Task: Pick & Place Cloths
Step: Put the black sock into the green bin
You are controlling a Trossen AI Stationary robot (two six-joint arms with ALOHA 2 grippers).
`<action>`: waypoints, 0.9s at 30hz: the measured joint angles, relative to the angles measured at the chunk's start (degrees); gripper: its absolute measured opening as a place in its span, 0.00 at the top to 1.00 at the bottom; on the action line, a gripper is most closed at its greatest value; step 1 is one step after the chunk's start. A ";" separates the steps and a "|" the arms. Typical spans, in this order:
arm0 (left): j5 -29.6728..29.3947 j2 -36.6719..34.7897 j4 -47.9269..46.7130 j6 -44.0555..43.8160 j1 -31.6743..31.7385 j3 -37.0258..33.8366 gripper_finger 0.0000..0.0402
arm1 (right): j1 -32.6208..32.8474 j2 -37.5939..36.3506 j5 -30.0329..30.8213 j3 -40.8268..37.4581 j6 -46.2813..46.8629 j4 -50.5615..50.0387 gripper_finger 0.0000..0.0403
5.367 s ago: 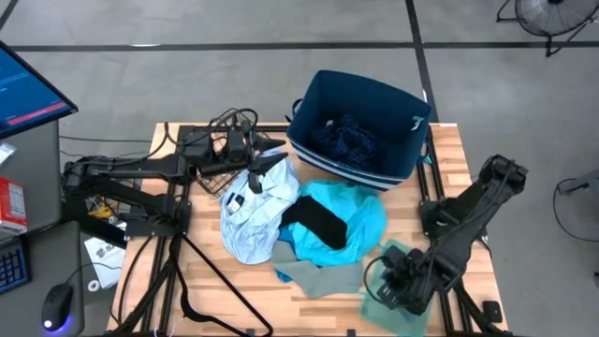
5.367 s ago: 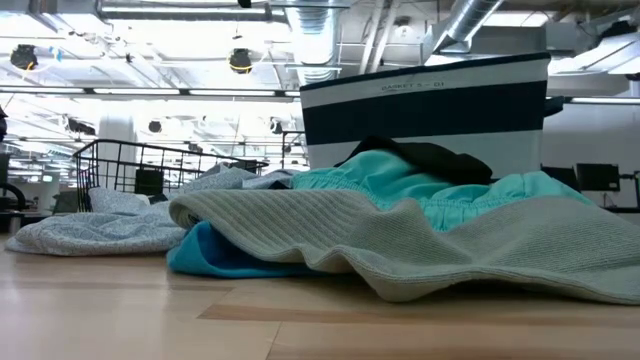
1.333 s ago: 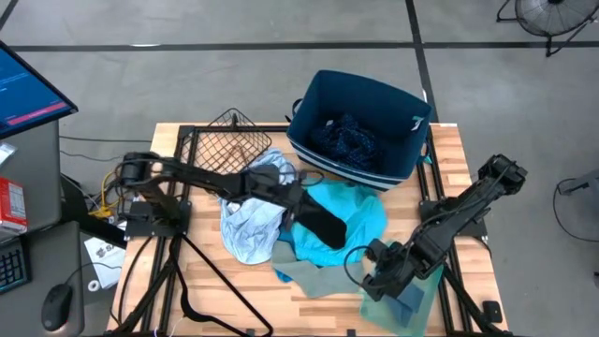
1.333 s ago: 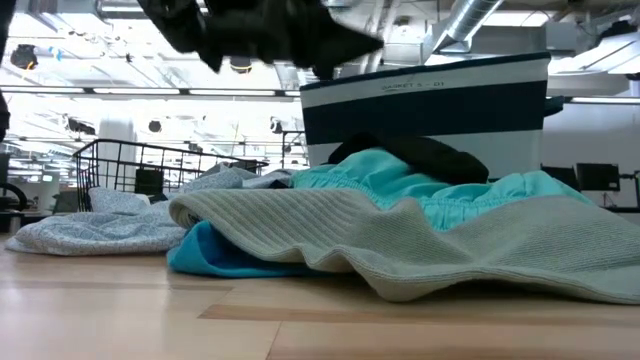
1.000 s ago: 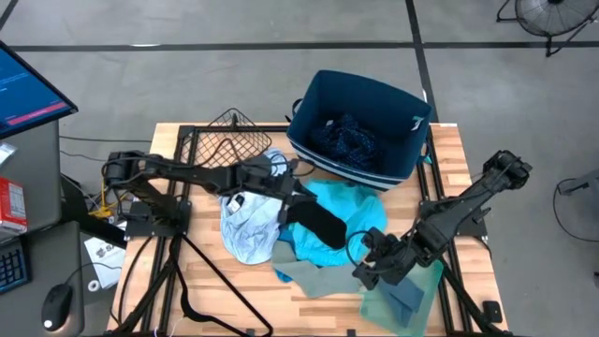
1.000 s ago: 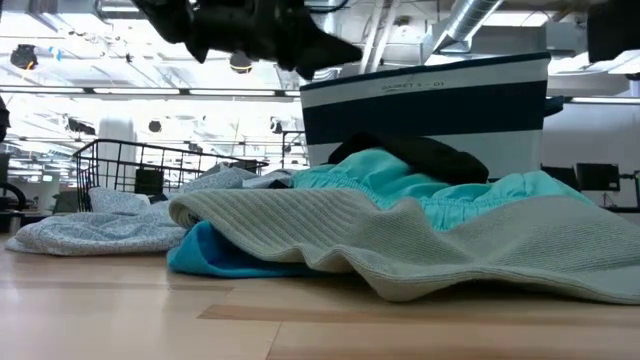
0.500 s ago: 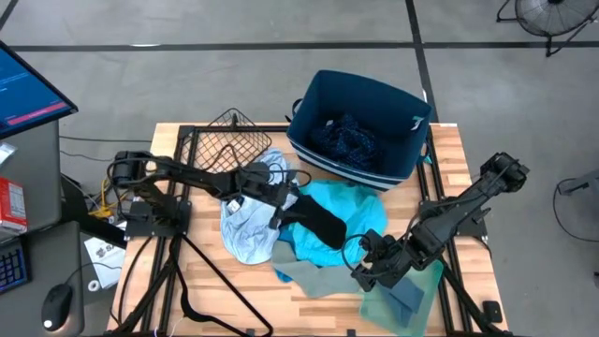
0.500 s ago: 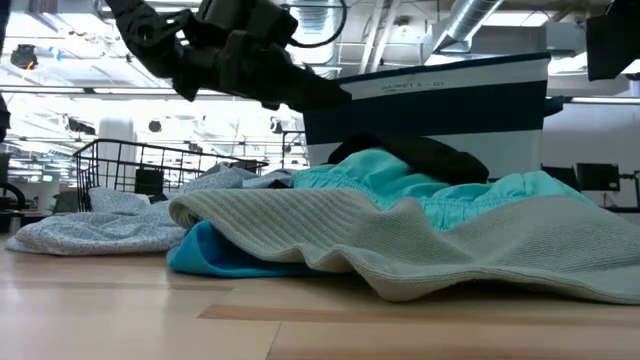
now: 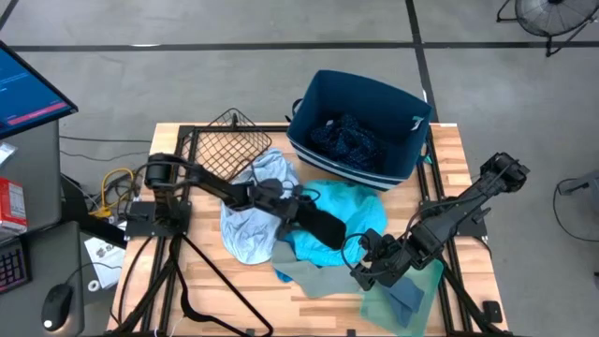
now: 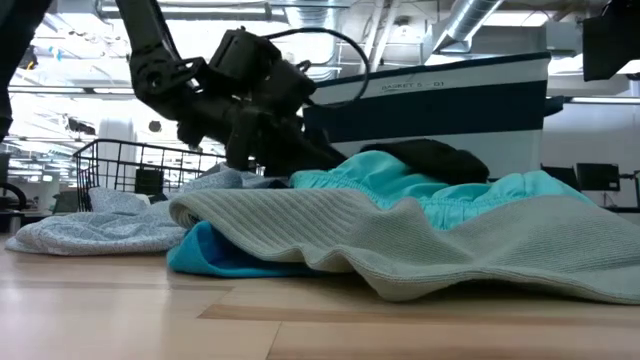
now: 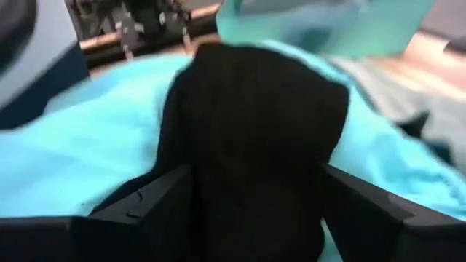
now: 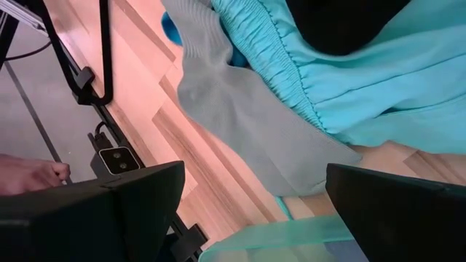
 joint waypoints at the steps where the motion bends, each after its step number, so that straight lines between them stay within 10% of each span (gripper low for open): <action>1: -1.11 0.42 0.02 0.00 -0.35 0.02 0.36 | 0.00 0.00 0.00 0.00 0.01 -0.01 0.19; 14: -6.17 -0.09 0.12 -6.22 -0.88 0.09 0.96 | 0.00 0.00 0.00 0.00 0.44 -0.12 0.19; 27: -6.23 -16.02 -3.55 -10.27 0.13 -0.10 1.00 | -0.45 -0.02 6.06 0.00 -2.14 0.06 0.19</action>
